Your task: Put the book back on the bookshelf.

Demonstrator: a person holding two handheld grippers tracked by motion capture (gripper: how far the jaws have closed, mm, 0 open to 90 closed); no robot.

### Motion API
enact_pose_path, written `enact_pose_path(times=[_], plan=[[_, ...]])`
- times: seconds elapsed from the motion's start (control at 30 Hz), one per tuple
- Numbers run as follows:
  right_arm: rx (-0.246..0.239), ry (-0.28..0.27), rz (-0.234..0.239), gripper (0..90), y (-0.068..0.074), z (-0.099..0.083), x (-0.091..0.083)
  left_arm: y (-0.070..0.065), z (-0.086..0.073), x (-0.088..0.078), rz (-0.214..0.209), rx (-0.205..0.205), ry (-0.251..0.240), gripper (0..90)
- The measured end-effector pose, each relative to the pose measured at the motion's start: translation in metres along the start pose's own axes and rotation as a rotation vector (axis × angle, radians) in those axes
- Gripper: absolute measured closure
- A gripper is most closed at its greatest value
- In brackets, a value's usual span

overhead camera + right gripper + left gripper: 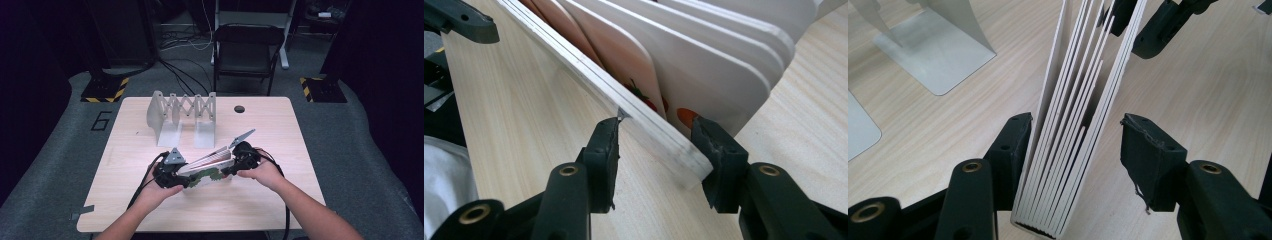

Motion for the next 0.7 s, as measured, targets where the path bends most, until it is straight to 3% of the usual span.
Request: enact_pose_path(times=[0.57, 0.7], plan=[[-0.005, 0.000, -0.002, 54.8, -0.001, -0.001, 0.000, 0.000, 0.008, 0.010, -0.006, 0.030, 0.019, 49.5], [0.027, -0.017, 0.002, 54.1, 0.000, -0.002, -0.004, 0.000, 0.009, 0.012, -0.009, 0.038, 0.024, 49.6]])
Point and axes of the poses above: each handheld gripper's, and its own axes: x roughly forward along the jaws, z roughly out of its top, y roughly to its left, the point moved 3 cm from there along x, roughly forward along the jaws, and after that the axes turned 7 degrees about y, right-handed, at the moved point
